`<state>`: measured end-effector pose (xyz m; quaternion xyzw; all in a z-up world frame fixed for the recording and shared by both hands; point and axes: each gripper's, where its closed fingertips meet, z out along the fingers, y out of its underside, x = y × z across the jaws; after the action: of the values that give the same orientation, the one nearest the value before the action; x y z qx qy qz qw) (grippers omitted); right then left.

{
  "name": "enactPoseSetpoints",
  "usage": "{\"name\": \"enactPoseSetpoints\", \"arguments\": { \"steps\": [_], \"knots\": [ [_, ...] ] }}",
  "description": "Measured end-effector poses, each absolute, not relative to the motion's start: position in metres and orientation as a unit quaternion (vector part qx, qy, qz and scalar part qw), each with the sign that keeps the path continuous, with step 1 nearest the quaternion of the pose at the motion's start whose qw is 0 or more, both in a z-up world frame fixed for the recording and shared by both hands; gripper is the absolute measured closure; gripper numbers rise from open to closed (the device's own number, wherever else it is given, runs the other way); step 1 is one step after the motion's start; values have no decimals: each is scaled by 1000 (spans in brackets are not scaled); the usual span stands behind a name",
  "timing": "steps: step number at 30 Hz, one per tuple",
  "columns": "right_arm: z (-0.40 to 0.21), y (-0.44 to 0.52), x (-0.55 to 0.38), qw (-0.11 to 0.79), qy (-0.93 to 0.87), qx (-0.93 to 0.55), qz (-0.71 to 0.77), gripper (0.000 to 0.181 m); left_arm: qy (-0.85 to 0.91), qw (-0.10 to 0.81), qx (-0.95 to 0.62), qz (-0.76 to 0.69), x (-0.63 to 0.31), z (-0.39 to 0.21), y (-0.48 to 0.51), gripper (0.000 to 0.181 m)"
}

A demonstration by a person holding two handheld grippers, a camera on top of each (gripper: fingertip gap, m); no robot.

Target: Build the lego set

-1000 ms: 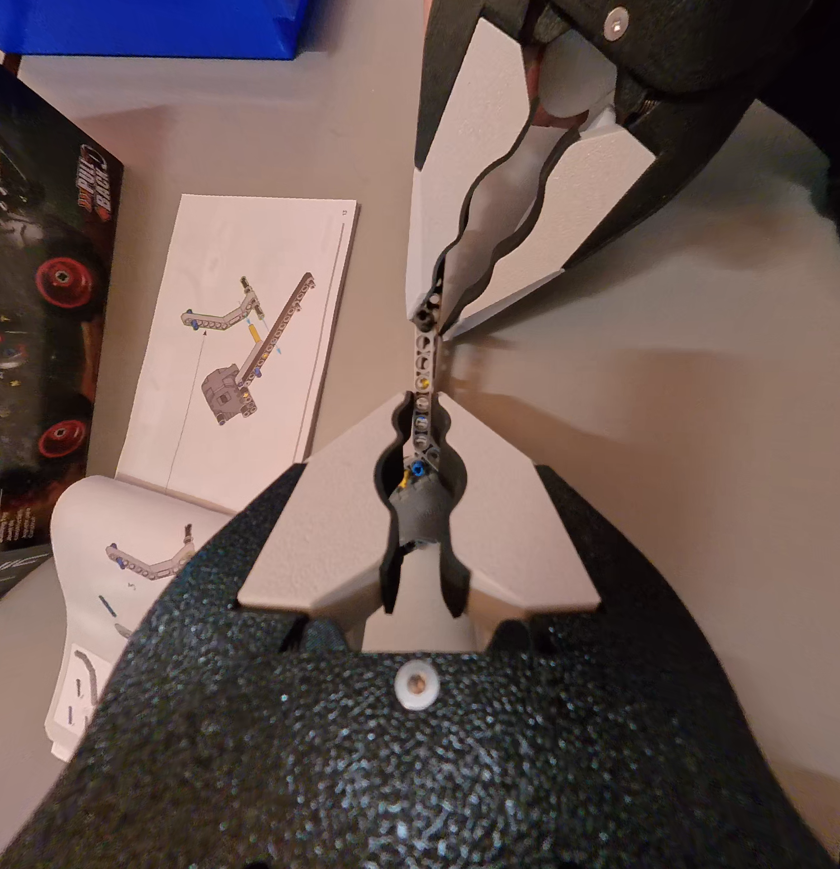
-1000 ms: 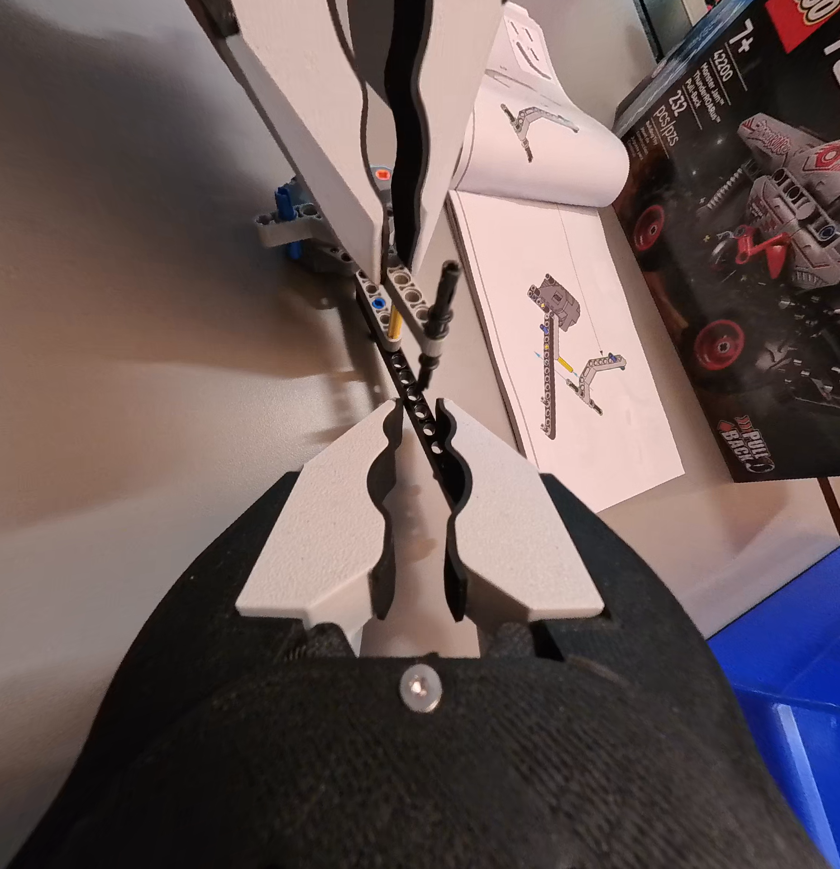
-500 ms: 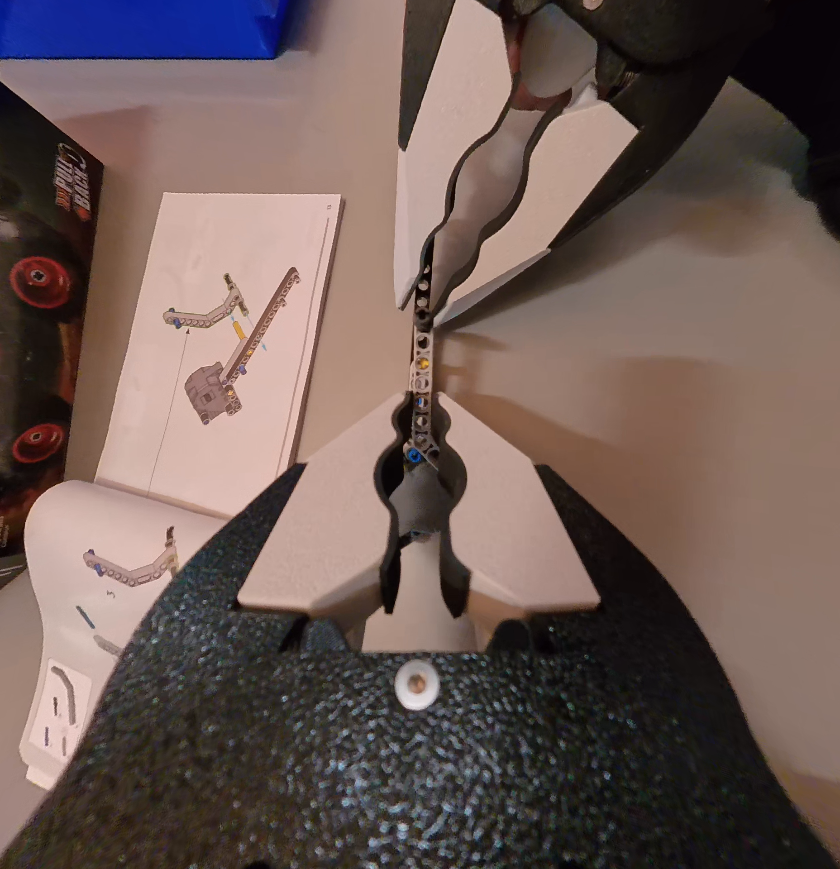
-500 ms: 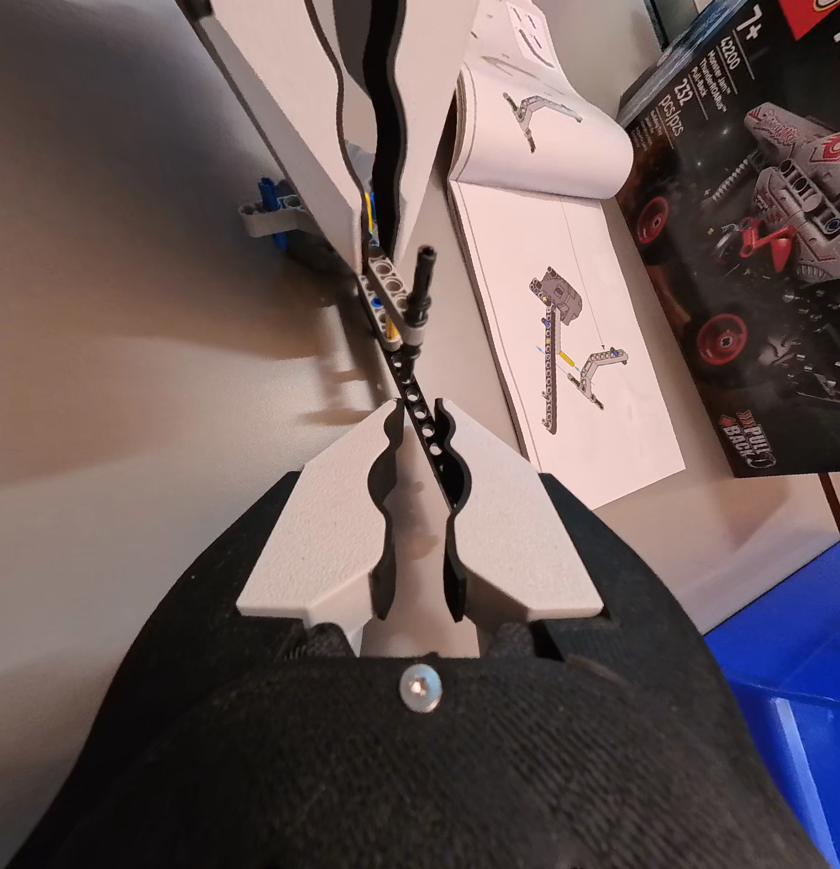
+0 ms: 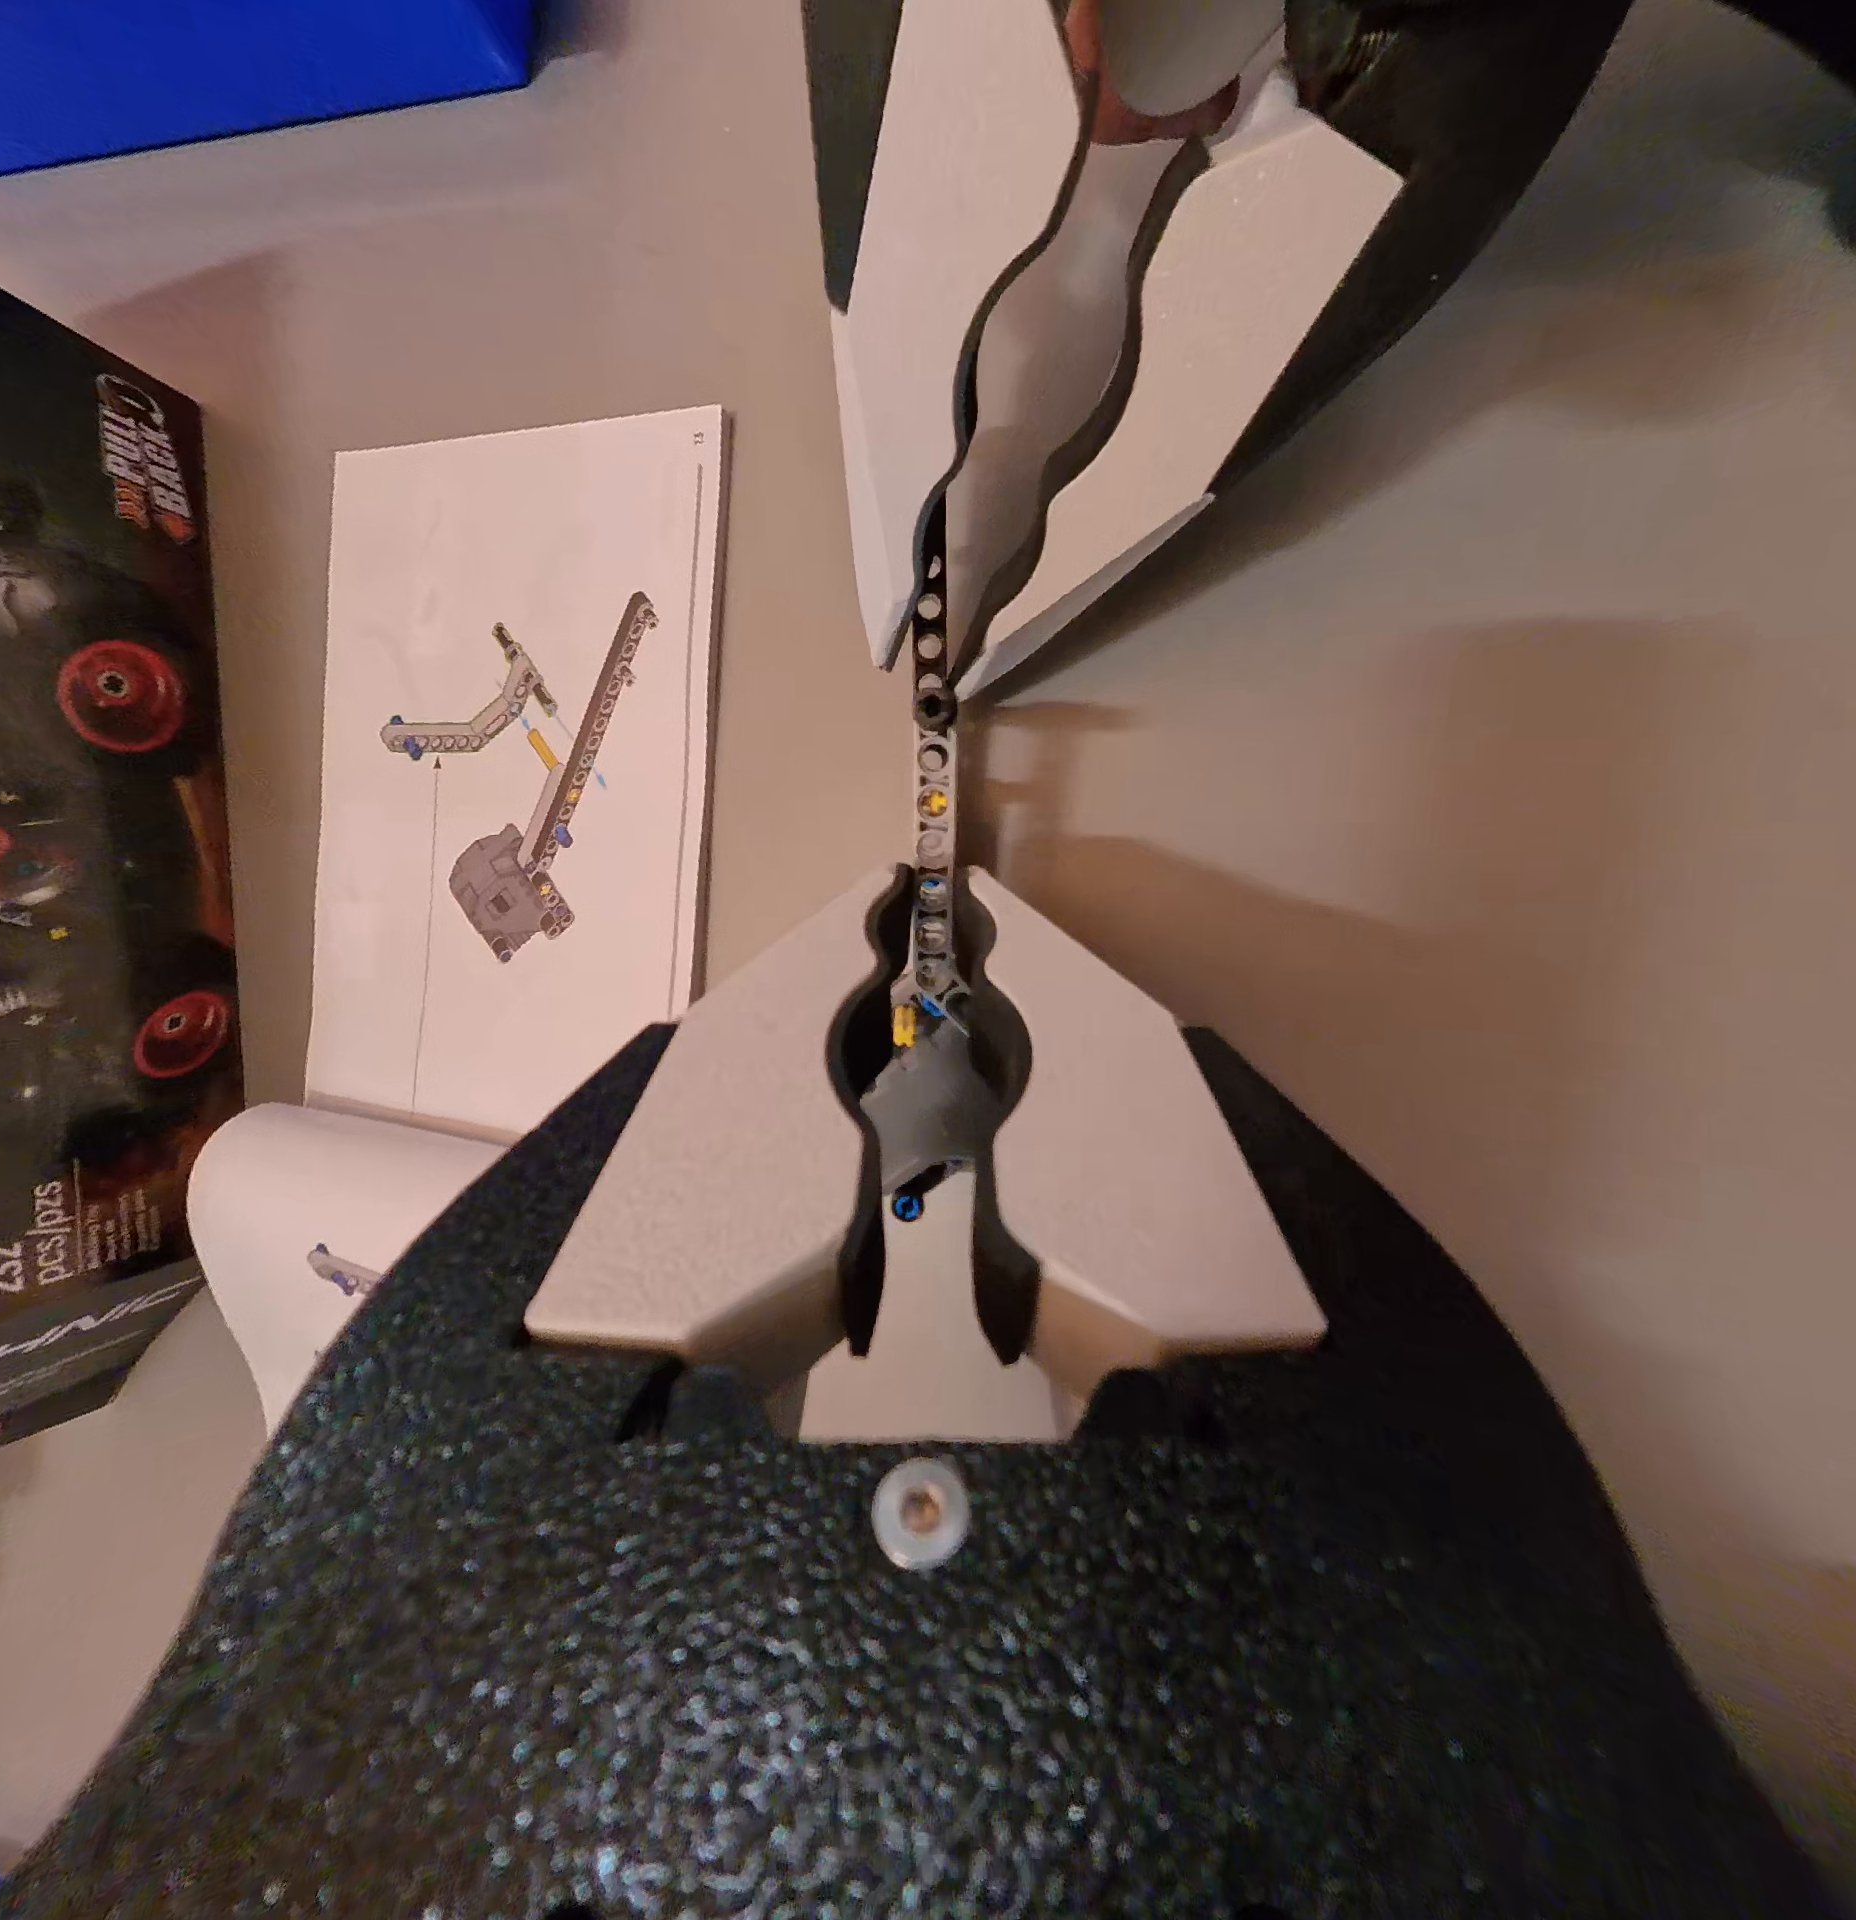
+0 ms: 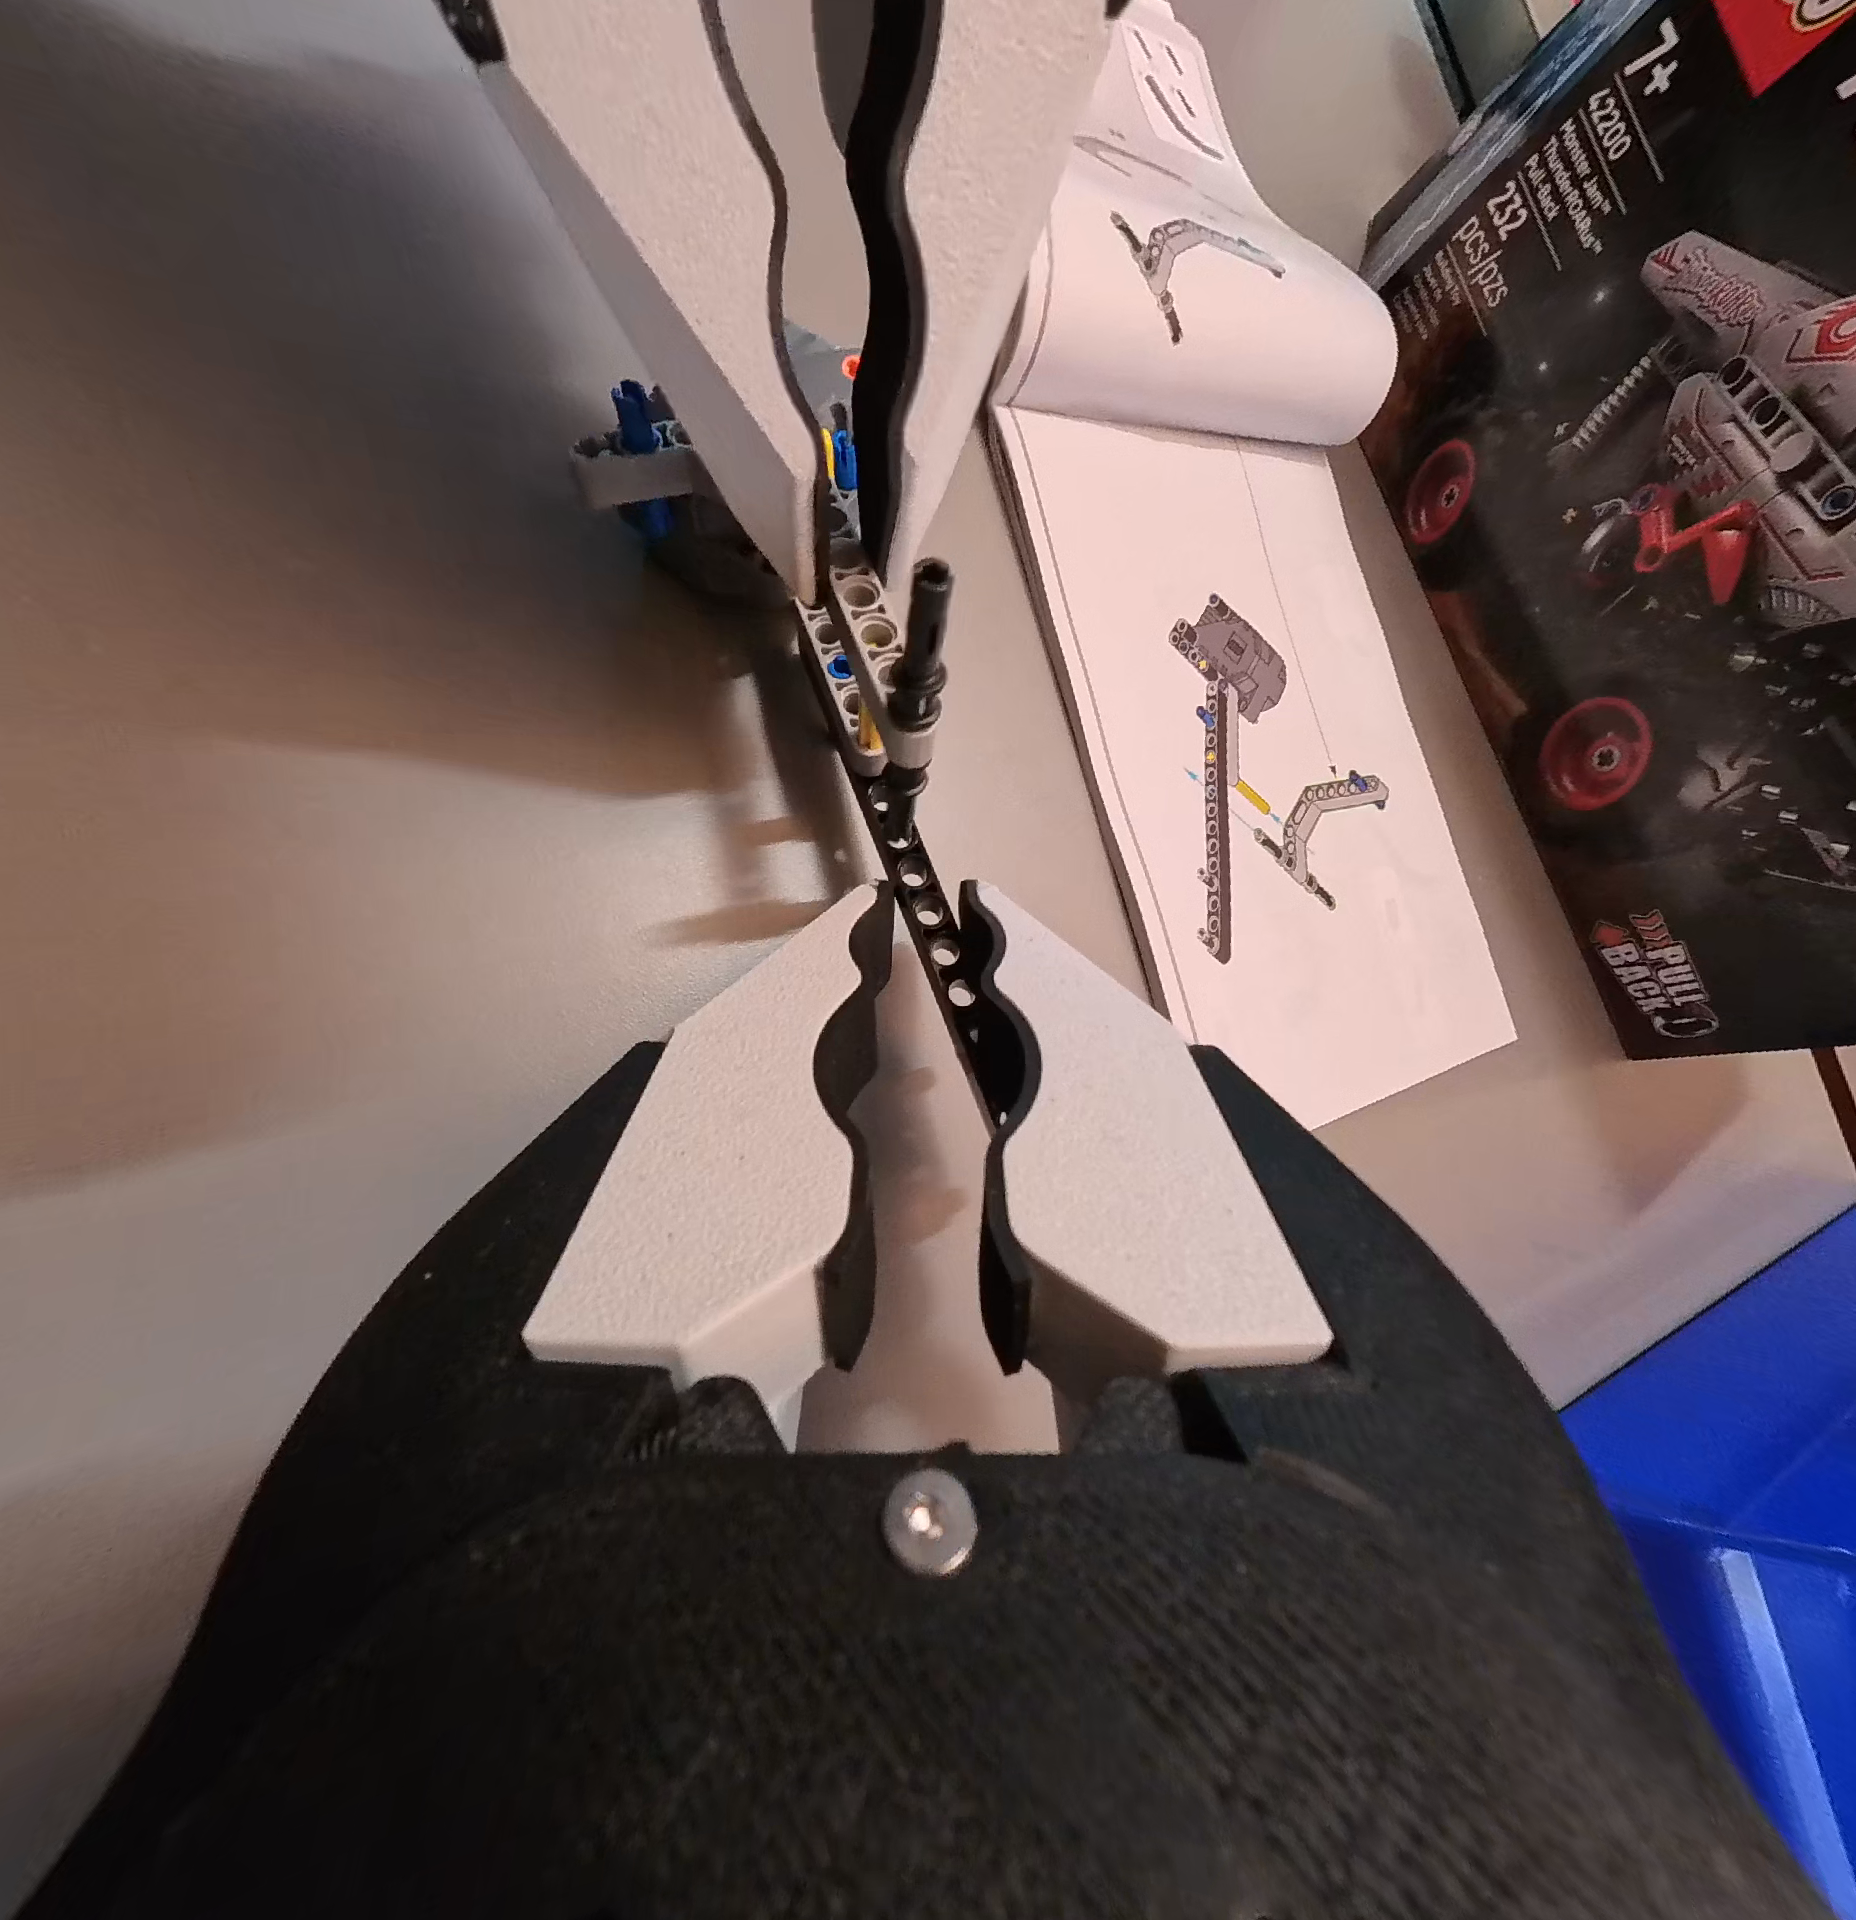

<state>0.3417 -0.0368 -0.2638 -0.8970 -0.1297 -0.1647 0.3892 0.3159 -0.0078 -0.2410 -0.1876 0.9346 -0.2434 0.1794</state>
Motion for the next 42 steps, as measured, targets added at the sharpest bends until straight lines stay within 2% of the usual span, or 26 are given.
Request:
{"name": "enactPoseSetpoints", "arguments": {
  "steps": [24,42],
  "knots": [
    [-264,-36,342,390,-128,-897,-163,173,925,164,-245,-239,321,-241,-5,176],
    [-264,-35,342,394,-129,-895,-165,174,930,182,-206,-243,321,-242,-3,176]
  ]
}}
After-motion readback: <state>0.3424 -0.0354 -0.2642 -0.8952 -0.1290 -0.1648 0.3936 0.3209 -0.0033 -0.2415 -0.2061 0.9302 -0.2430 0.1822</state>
